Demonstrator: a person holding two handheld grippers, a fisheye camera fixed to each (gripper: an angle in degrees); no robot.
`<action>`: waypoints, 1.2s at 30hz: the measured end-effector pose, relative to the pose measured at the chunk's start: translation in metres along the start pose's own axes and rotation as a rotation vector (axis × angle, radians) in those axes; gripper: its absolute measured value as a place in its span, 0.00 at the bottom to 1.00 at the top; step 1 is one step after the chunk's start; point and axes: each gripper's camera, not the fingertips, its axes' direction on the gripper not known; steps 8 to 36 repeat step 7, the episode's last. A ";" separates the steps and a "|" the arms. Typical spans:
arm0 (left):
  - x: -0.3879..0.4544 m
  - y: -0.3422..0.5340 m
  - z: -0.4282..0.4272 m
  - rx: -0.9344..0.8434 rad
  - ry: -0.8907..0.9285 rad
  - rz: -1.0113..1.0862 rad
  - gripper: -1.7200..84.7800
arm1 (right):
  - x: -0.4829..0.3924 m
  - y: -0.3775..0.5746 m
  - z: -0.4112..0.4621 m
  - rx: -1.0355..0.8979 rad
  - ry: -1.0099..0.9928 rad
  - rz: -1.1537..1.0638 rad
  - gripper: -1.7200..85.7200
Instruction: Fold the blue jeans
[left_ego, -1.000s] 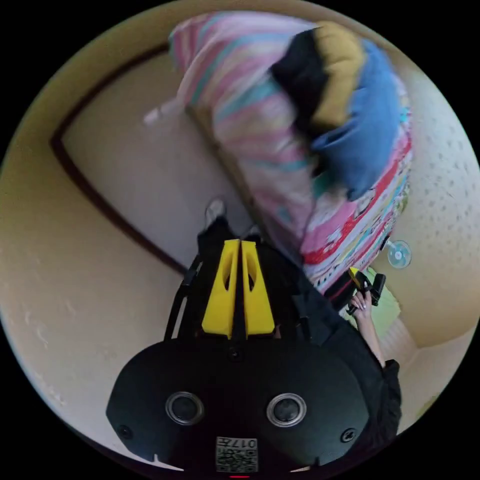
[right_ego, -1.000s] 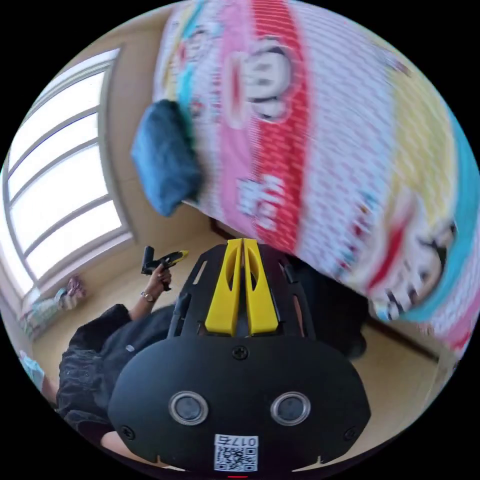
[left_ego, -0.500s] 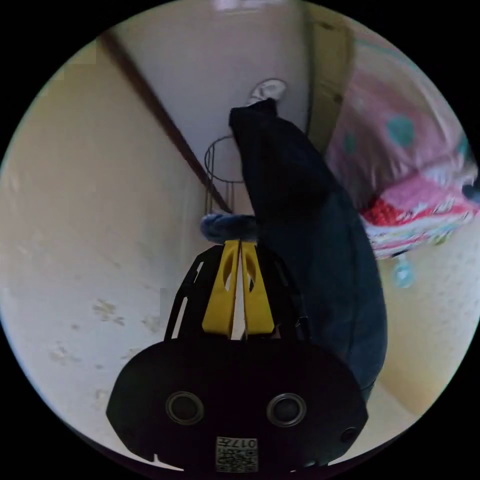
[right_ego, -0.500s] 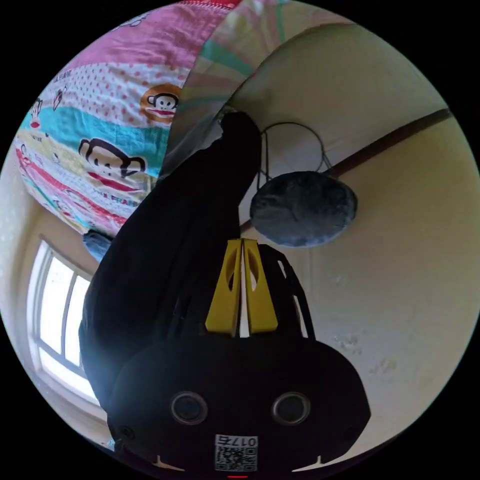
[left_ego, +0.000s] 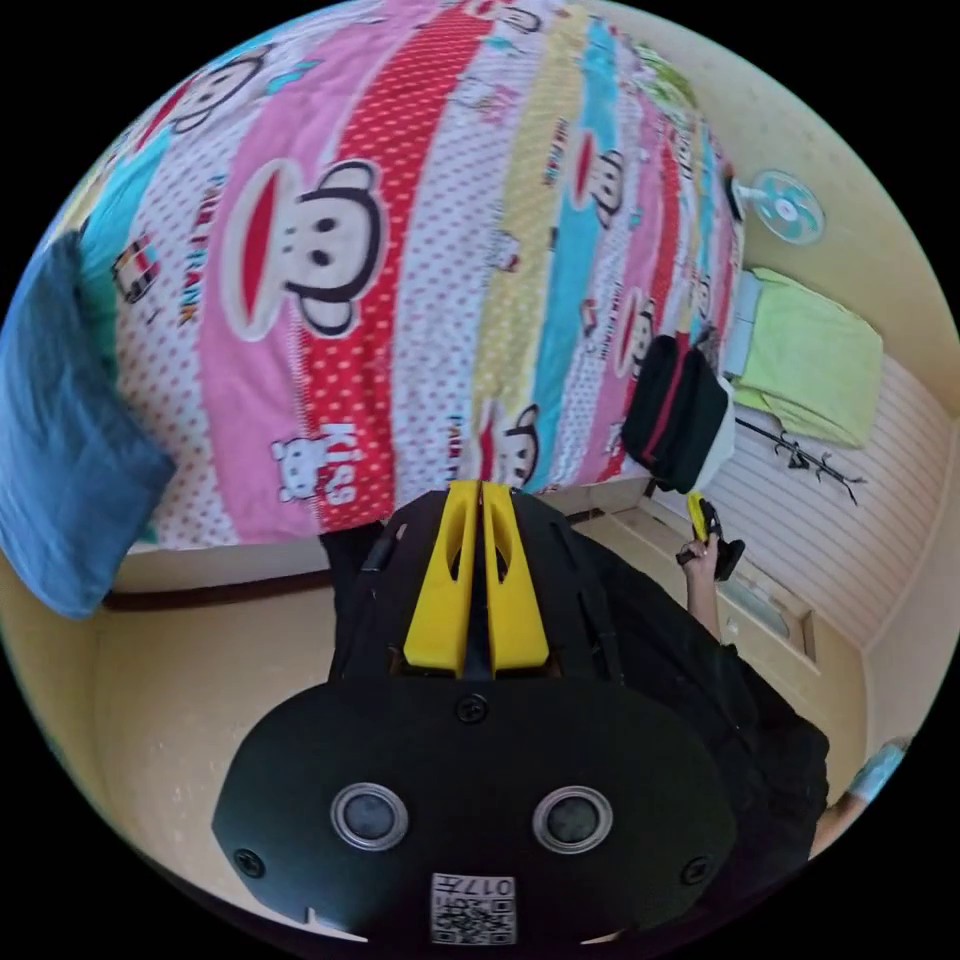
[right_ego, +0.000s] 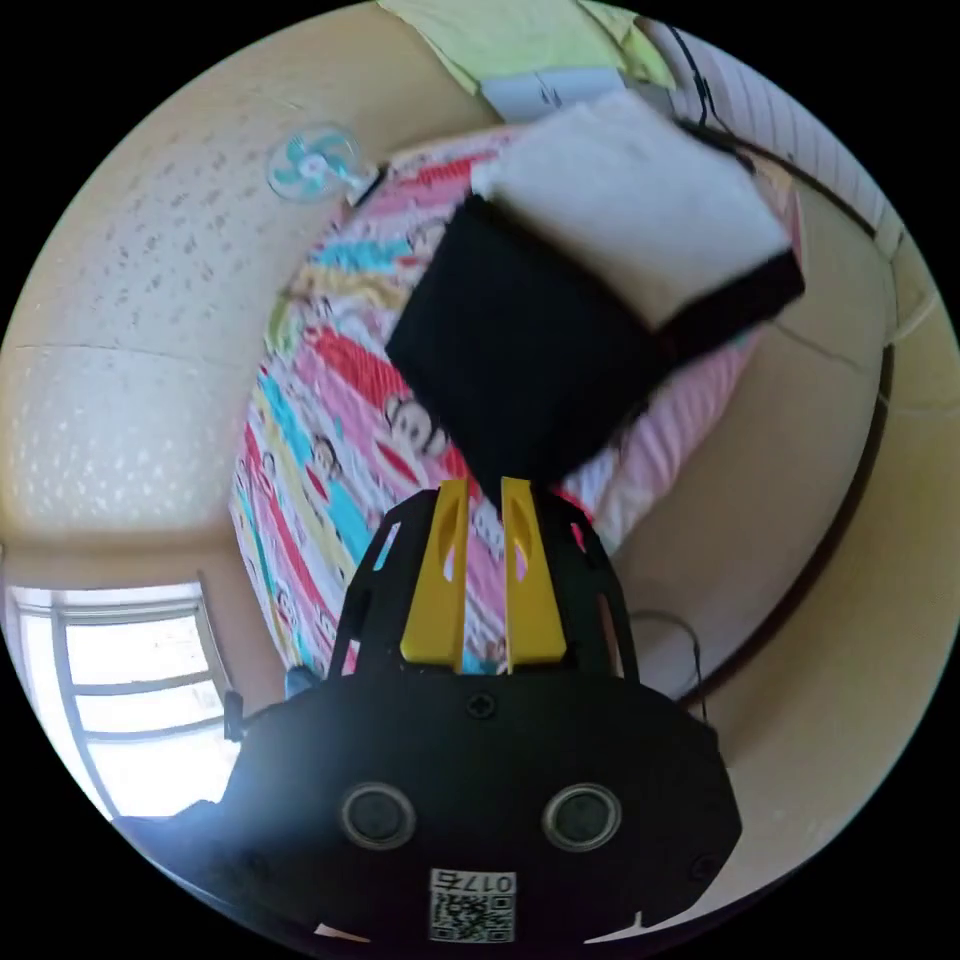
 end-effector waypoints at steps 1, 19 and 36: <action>0.020 0.010 0.017 -0.009 0.008 0.030 0.01 | 0.000 -0.017 -0.014 0.068 0.027 -0.050 0.09; 0.100 0.054 0.084 -0.090 -0.025 0.209 0.01 | 0.040 -0.081 0.012 -0.058 0.145 -0.148 0.13; 0.100 0.054 0.084 -0.090 -0.025 0.209 0.01 | 0.040 -0.081 0.012 -0.058 0.145 -0.148 0.13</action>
